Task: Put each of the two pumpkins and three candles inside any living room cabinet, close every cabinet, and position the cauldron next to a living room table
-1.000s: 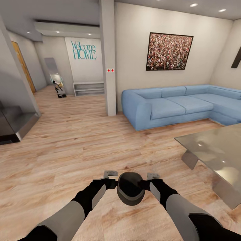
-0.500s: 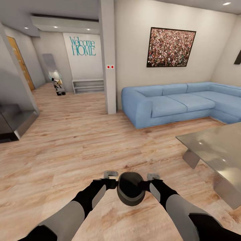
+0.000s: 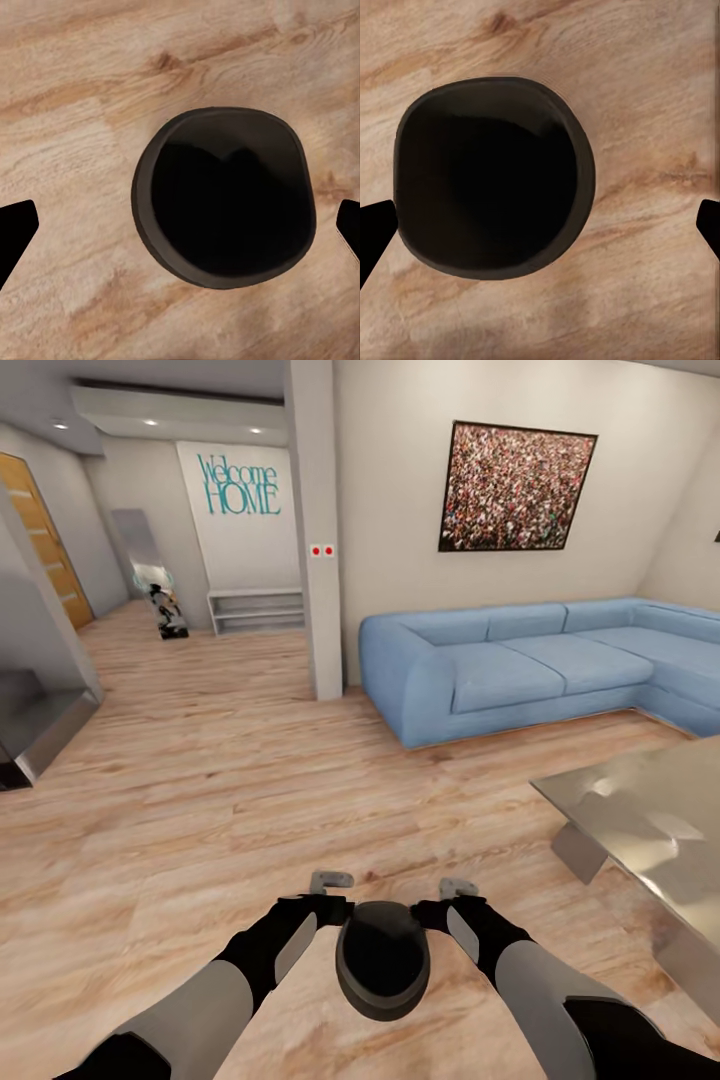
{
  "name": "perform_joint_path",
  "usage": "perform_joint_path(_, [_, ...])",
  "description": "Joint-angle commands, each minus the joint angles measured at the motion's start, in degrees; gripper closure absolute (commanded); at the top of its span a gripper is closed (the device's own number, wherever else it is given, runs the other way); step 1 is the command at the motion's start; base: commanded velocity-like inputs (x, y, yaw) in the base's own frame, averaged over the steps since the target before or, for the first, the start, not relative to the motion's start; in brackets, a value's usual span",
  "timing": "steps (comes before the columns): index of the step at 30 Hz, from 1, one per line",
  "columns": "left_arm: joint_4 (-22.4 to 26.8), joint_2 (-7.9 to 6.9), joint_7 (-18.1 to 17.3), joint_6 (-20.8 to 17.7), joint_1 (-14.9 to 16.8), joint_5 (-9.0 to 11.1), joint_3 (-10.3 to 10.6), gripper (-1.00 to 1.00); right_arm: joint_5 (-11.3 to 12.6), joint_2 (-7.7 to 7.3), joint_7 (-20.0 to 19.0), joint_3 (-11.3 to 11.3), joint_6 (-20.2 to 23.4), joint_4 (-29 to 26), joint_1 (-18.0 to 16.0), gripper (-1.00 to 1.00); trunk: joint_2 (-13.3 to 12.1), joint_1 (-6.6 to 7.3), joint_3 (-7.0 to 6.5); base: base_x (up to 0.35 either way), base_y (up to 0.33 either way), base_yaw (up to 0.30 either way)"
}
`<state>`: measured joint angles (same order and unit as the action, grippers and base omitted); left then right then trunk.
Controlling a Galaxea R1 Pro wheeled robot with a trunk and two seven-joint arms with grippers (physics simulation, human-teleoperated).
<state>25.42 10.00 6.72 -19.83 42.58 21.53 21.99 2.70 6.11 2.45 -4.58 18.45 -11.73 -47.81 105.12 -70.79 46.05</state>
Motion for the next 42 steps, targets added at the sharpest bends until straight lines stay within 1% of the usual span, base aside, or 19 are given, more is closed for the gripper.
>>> perform_joint_path(1, [0.06,0.0,0.48,-0.2,0.04,0.53,0.24,-1.0,0.29,0.04,0.23,-0.43,0.27,-0.13,0.0,-1.0,0.02,-0.03,0.15,0.316,-0.178,0.0])
perform_joint_path(11, [-0.05,0.0,0.41,-0.23,0.04,0.54,0.24,-1.0,0.29,0.04,0.21,-0.41,0.27,-0.13,0.0,-1.0,0.02,-0.03,1.07,0.278,-0.193,0.0])
perform_joint_path(22, [-0.1,0.0,0.43,-0.25,0.04,0.61,0.24,-1.0,0.28,0.04,0.16,-0.31,0.19,-0.13,0.01,-1.0,0.02,-0.03,1.24,0.026,-0.019,0.0])
perform_joint_path(27, [-0.18,0.0,0.41,-0.34,0.04,0.61,0.24,-1.0,0.27,0.04,0.15,-0.31,0.19,-0.13,0.0,-1.0,2.03,-1.12,2.38,0.0,0.0,0.0])
perform_joint_path(42, [-0.36,0.0,0.45,-0.45,0.04,0.61,0.24,-1.0,0.2,0.04,0.19,-0.35,0.27,-0.13,0.0,-1.0,8.04,-4.42,6.41,0.0,0.0,0.0])
